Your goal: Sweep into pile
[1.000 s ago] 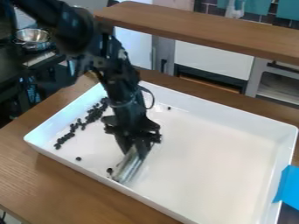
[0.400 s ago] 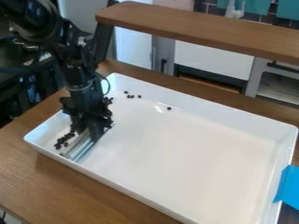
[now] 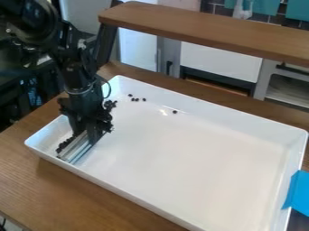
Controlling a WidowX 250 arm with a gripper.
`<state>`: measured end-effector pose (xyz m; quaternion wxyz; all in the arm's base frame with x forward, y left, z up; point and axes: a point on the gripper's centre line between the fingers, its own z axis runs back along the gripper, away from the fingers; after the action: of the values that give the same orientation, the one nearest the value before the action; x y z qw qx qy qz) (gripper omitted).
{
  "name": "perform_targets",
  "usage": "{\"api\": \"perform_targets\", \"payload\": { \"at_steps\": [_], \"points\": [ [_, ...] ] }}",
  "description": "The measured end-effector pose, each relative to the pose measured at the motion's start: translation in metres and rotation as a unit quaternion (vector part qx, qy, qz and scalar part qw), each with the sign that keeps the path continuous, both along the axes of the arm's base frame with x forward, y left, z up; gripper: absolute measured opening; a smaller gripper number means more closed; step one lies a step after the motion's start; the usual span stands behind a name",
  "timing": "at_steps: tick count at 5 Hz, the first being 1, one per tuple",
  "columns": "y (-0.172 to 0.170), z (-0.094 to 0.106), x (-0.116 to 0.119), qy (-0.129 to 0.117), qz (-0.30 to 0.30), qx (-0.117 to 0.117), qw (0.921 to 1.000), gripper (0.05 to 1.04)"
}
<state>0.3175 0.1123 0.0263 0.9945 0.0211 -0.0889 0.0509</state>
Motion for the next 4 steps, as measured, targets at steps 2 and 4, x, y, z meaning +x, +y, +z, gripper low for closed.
{"api": "perform_targets", "payload": {
  "at_steps": [2,4],
  "points": [
    [-0.100,0.025,0.020,-0.026,0.018,-0.139,0.9897,0.364],
    [-0.170,0.009,0.068,-0.054,0.008,-0.140,0.9887,0.364]
  ]
}}
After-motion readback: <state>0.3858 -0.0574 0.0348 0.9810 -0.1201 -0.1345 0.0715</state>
